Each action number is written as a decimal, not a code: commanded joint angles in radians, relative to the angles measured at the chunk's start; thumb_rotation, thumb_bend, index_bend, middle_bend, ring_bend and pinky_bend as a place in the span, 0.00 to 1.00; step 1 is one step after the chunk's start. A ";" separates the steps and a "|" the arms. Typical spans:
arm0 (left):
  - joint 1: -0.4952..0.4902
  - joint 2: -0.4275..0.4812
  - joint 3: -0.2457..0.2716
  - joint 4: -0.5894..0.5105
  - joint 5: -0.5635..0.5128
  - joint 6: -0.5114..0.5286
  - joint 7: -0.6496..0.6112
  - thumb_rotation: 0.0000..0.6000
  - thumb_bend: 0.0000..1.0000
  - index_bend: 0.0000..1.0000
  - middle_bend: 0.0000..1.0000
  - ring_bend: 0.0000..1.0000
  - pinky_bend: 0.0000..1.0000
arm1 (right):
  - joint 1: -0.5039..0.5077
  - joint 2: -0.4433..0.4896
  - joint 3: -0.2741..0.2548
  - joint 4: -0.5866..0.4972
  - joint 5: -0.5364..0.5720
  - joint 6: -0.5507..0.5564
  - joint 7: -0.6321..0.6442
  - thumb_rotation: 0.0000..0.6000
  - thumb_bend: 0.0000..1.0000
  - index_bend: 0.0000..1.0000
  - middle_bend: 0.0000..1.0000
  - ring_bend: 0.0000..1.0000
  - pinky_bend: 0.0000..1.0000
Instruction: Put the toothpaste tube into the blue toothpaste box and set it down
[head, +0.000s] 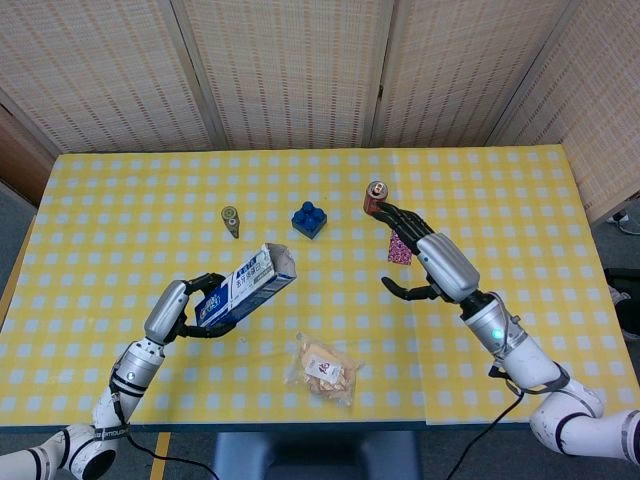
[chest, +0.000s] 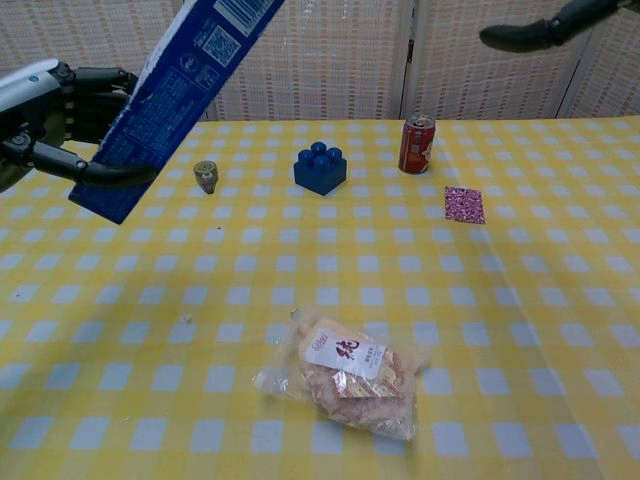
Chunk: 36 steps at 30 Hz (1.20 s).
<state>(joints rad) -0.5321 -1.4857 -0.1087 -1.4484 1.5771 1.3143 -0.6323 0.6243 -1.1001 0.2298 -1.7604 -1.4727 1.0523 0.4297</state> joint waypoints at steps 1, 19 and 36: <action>0.001 -0.014 0.017 0.023 0.004 -0.013 -0.004 1.00 0.22 0.47 0.76 0.58 0.61 | -0.060 0.035 -0.073 0.076 0.040 -0.002 -0.125 1.00 0.39 0.00 0.00 0.00 0.01; -0.005 -0.144 0.126 0.374 0.064 -0.070 -0.022 1.00 0.22 0.47 0.76 0.58 0.61 | -0.097 0.064 -0.140 0.105 0.093 -0.082 -0.192 1.00 0.39 0.00 0.00 0.00 0.00; 0.005 -0.312 0.175 0.711 0.101 -0.044 0.013 1.00 0.22 0.48 0.78 0.58 0.61 | -0.112 0.089 -0.136 0.069 0.089 -0.074 -0.198 1.00 0.40 0.00 0.00 0.00 0.00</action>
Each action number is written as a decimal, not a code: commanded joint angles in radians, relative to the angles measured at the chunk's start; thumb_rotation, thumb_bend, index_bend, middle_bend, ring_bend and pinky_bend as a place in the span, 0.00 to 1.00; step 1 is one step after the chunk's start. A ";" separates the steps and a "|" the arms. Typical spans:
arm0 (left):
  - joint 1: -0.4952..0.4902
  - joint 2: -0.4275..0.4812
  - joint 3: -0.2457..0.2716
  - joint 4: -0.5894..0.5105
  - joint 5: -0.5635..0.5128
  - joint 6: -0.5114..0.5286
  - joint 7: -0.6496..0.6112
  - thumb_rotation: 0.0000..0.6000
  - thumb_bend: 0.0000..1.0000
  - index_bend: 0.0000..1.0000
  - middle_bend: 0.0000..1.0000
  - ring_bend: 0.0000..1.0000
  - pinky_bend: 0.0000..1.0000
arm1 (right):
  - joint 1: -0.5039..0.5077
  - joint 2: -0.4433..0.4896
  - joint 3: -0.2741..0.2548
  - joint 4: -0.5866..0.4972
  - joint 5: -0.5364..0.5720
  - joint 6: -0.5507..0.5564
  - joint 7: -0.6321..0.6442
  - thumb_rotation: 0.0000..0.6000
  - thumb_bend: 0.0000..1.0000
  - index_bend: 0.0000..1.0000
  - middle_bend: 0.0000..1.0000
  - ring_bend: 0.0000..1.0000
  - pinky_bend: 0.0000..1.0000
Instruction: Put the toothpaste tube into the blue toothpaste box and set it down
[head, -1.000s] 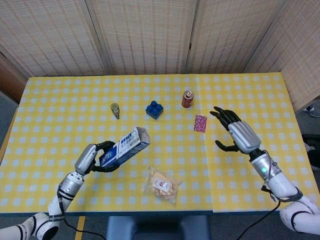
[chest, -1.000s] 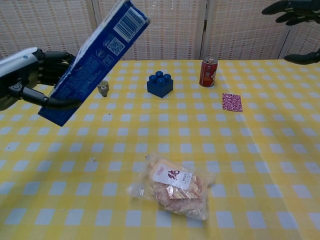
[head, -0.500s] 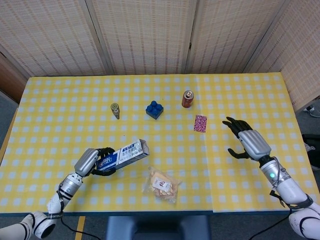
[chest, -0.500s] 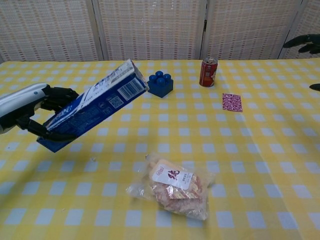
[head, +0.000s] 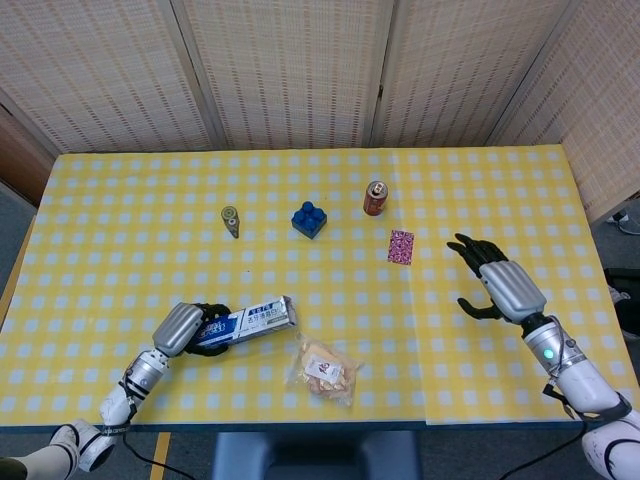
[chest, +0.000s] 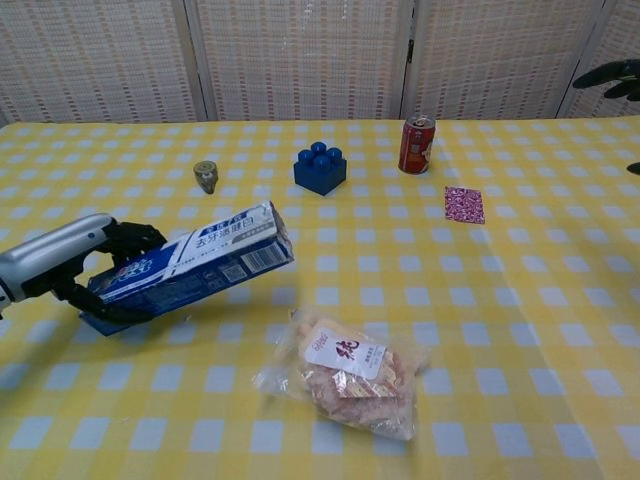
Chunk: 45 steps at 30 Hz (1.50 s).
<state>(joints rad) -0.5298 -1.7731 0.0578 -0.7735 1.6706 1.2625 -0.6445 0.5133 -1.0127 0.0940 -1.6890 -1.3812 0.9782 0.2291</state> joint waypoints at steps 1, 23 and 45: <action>0.004 -0.032 0.011 0.050 0.010 0.009 0.038 1.00 0.22 0.48 0.78 0.58 0.61 | -0.001 0.003 -0.001 -0.003 -0.005 0.000 0.005 1.00 0.39 0.00 0.00 0.00 0.00; 0.022 0.048 -0.027 -0.105 -0.025 0.065 0.262 1.00 0.13 0.11 0.09 0.00 0.00 | -0.024 0.014 -0.004 -0.022 -0.013 0.026 -0.024 1.00 0.39 0.00 0.00 0.00 0.00; 0.300 0.502 -0.089 -0.656 -0.249 0.325 0.742 1.00 0.13 0.14 0.08 0.00 0.00 | -0.288 -0.141 -0.107 0.065 -0.092 0.420 -0.370 1.00 0.39 0.00 0.00 0.00 0.00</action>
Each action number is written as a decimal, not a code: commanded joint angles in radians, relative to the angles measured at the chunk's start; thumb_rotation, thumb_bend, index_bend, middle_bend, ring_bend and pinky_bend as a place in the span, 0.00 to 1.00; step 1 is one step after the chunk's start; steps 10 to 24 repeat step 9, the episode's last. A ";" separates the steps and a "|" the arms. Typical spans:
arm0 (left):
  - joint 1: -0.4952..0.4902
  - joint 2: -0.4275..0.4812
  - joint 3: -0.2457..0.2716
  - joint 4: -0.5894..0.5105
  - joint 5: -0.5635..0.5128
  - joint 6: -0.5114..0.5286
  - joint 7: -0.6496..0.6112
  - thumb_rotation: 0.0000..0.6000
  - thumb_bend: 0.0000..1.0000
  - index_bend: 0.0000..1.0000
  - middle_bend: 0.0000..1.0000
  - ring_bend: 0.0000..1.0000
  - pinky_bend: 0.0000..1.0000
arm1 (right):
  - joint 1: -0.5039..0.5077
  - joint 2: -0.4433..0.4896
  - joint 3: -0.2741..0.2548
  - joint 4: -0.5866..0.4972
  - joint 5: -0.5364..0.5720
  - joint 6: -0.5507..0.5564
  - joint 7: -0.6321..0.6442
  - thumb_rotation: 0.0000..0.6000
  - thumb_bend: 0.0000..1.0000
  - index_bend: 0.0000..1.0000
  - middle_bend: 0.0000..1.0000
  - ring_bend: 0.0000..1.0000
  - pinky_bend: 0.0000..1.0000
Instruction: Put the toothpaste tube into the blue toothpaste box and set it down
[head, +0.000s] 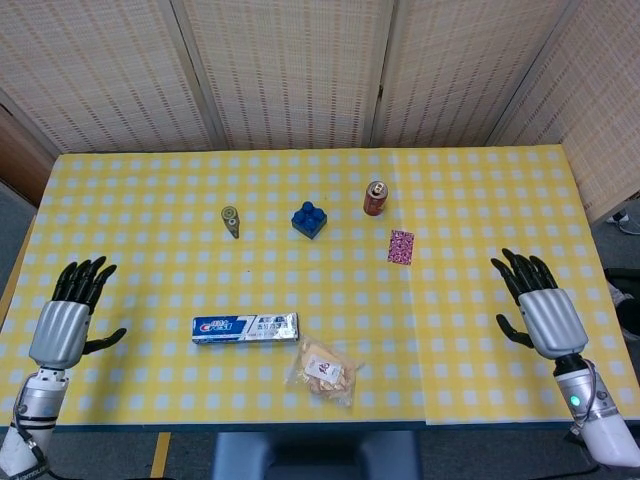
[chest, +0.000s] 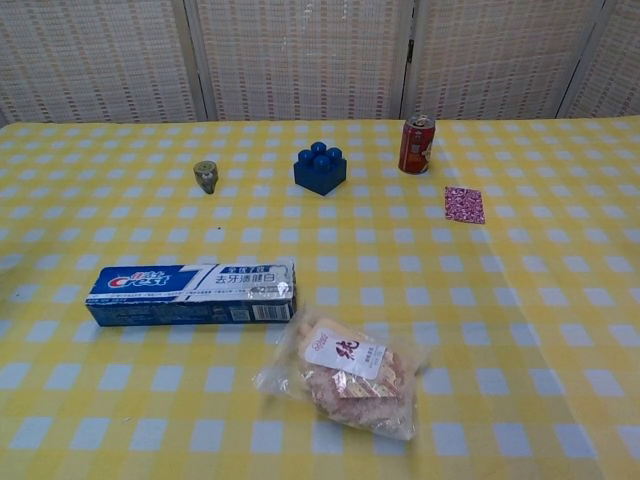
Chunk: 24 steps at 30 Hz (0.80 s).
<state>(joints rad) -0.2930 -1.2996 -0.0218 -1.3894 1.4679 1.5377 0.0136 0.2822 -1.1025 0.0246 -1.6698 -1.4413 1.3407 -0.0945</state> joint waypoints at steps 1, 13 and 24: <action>0.068 0.029 -0.008 -0.049 -0.051 0.047 0.104 1.00 0.13 0.14 0.08 0.00 0.00 | -0.065 -0.055 -0.046 0.049 -0.031 0.056 -0.052 1.00 0.39 0.00 0.00 0.00 0.00; 0.078 0.071 0.026 -0.144 -0.011 -0.001 0.165 1.00 0.12 0.15 0.08 0.00 0.00 | -0.105 -0.059 -0.049 0.041 -0.083 0.122 -0.087 1.00 0.39 0.00 0.00 0.00 0.00; 0.078 0.071 0.026 -0.144 -0.011 -0.001 0.165 1.00 0.12 0.15 0.08 0.00 0.00 | -0.105 -0.059 -0.049 0.041 -0.083 0.122 -0.087 1.00 0.39 0.00 0.00 0.00 0.00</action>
